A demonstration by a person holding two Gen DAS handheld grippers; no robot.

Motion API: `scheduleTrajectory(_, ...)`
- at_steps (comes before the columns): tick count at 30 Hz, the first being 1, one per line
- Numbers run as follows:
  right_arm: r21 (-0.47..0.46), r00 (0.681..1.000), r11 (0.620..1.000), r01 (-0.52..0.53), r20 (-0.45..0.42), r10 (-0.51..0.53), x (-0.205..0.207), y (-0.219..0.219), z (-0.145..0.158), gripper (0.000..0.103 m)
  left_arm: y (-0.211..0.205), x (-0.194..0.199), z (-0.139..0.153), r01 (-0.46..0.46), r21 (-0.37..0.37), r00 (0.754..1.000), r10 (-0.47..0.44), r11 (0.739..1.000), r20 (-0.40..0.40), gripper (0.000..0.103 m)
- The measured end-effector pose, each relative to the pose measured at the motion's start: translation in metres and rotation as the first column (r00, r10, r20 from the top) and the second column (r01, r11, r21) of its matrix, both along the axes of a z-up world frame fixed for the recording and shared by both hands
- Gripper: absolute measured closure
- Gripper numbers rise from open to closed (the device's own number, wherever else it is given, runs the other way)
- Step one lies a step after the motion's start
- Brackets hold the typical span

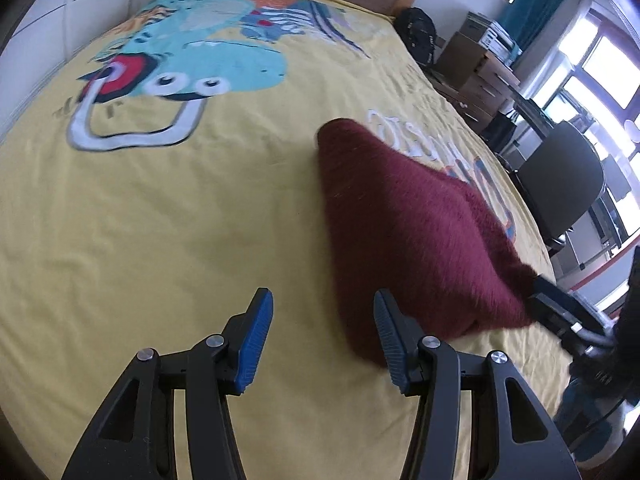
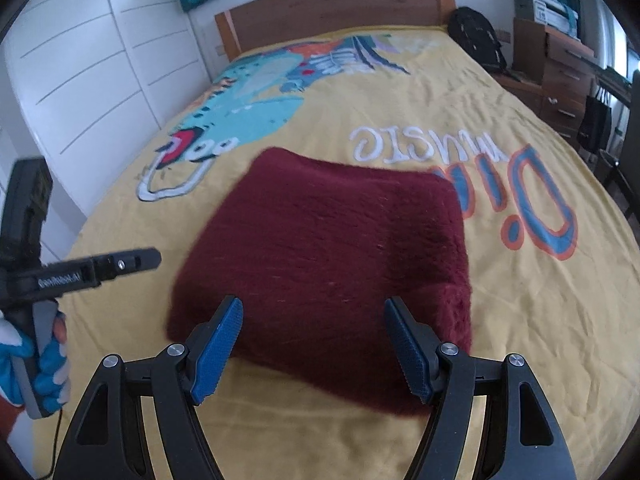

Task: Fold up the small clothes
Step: 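Move both tools to the edges of the folded sweater bundle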

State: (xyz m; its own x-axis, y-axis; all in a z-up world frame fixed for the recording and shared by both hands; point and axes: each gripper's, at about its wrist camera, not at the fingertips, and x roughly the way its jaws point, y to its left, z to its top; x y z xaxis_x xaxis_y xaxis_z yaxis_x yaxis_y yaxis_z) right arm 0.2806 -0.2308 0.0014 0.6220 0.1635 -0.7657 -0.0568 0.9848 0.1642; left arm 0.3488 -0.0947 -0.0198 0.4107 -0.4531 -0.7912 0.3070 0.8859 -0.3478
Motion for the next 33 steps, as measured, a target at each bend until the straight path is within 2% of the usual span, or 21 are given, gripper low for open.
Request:
scheduleTrajectory(5, -0.003, 0.999, 1.000, 0.018, -0.032, -0.018, 0.012, -0.024, -0.023, 0.029, -0.032, 0.021, -0.014, 0.048, -0.008, 0.999, -0.048, 0.999, -0.007, 0.056)
scheduleTrajectory(12, 0.004, 0.998, 0.999, 0.044, -0.054, -0.044, 0.010, -0.057, -0.047, 0.030, -0.065, 0.025, -0.035, 0.097, -0.016, 0.994, -0.097, 0.995, -0.046, 0.056)
scheduleTrajectory(16, 0.011, 0.995, 0.998, 0.057, -0.079, -0.056, 0.013, -0.069, -0.056, 0.030, -0.083, 0.018, -0.039, 0.118, 0.015, 0.993, -0.117, 0.993, -0.032, 0.049)
scheduleTrajectory(19, -0.018, 0.994, 0.999, 0.044, -0.103, -0.046, 0.018, -0.065, -0.059, 0.030, -0.090, 0.019, -0.046, 0.134, 0.056, 0.991, -0.132, 0.989, -0.034, 0.041)
scheduleTrajectory(20, -0.016, 0.993, 0.999, 0.046, -0.109, -0.048, 0.019, -0.065, -0.057, 0.030, -0.089, 0.020, -0.049, 0.133, 0.063, 0.991, -0.130, 0.989, -0.043, 0.035)
scheduleTrajectory(22, 0.025, 0.993, 0.998, 0.055, -0.108, -0.052, 0.018, -0.066, -0.047, 0.030, -0.080, 0.026, -0.052, 0.114, 0.032, 0.990, -0.111, 0.993, -0.089, 0.031)
scheduleTrajectory(24, 0.062, 0.995, 0.997, 0.054, -0.081, -0.049, 0.017, -0.069, -0.031, 0.030, -0.070, 0.028, -0.047, 0.100, -0.010, 0.990, -0.101, 0.995, -0.102, 0.032)
scheduleTrajectory(27, 0.029, 0.996, 0.997, 0.067, -0.066, -0.065, 0.022, -0.070, -0.016, 0.028, -0.054, 0.031, -0.034, 0.073, -0.057, 0.993, -0.078, 0.996, -0.093, 0.032)
scheduleTrajectory(30, 0.000, 0.991, 0.995, 0.097, -0.092, -0.097, 0.037, -0.078, -0.015, 0.028, -0.042, 0.045, -0.026, 0.041, -0.070, 0.994, -0.047, 0.997, -0.098, 0.032)
scheduleTrajectory(33, 0.018, 0.985, 0.995, 0.101, -0.144, -0.098, 0.054, -0.084, -0.025, 0.026, -0.038, 0.057, -0.025, 0.036, -0.068, 0.992, -0.044, 0.997, -0.120, 0.032)
